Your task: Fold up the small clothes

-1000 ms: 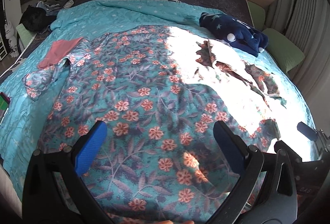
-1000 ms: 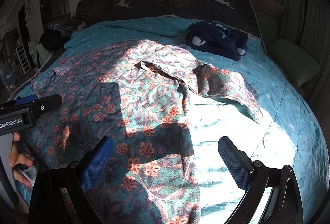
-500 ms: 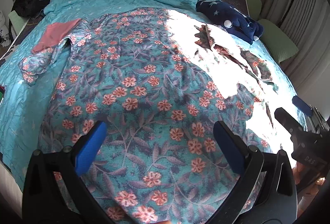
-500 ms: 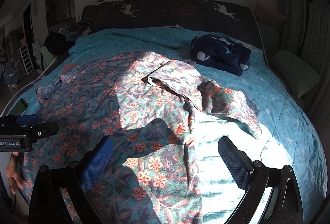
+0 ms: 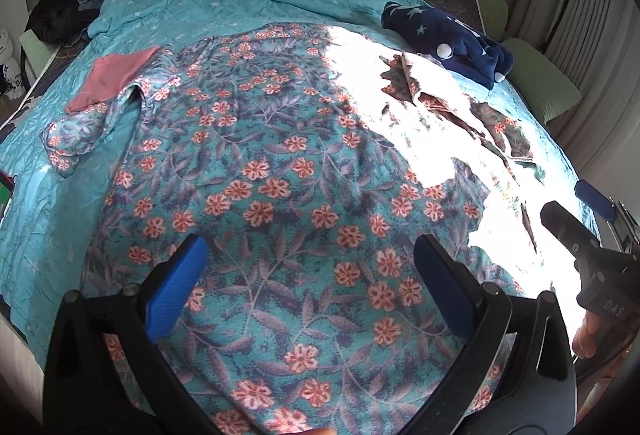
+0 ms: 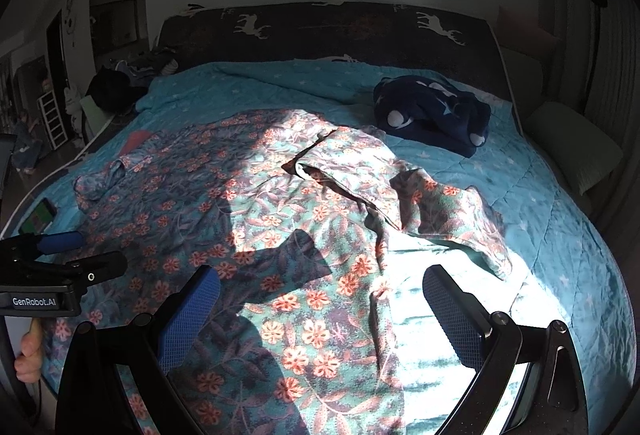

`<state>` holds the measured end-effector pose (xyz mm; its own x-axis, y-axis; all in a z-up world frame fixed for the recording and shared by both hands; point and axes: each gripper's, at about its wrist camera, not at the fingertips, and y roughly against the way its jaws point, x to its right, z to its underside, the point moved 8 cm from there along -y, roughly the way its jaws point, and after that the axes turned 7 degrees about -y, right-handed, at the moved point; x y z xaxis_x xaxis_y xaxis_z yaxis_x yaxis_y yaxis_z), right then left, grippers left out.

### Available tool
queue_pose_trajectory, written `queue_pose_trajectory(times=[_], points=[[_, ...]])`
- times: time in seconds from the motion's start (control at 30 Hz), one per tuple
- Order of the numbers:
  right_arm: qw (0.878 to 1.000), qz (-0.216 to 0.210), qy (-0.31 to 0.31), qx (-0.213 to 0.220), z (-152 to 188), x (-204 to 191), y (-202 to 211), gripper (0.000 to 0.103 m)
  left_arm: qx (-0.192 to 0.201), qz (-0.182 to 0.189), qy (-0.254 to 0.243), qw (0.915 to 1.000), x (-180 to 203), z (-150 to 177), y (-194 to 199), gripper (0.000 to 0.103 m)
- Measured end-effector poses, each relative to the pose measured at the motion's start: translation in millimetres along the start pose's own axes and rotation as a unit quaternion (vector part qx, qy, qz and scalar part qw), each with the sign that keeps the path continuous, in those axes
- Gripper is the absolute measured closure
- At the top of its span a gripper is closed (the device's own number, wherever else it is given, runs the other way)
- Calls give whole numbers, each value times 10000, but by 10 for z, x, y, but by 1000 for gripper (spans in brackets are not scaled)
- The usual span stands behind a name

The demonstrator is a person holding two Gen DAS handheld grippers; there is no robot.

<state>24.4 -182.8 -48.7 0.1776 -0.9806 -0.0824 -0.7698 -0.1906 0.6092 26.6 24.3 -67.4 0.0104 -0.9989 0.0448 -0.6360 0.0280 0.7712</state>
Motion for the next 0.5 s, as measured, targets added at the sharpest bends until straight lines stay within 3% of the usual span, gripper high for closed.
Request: queue_pose_trajectory(times=[0.23,0.5], points=[[9999,133,48,-73,-17,-12,-29,0,156,25,18,9999,-11,-61,23,1],[9998,80,-131,-129,-103,-18,-43,0,318,-287,-348,9985,-52,-154,62,1]])
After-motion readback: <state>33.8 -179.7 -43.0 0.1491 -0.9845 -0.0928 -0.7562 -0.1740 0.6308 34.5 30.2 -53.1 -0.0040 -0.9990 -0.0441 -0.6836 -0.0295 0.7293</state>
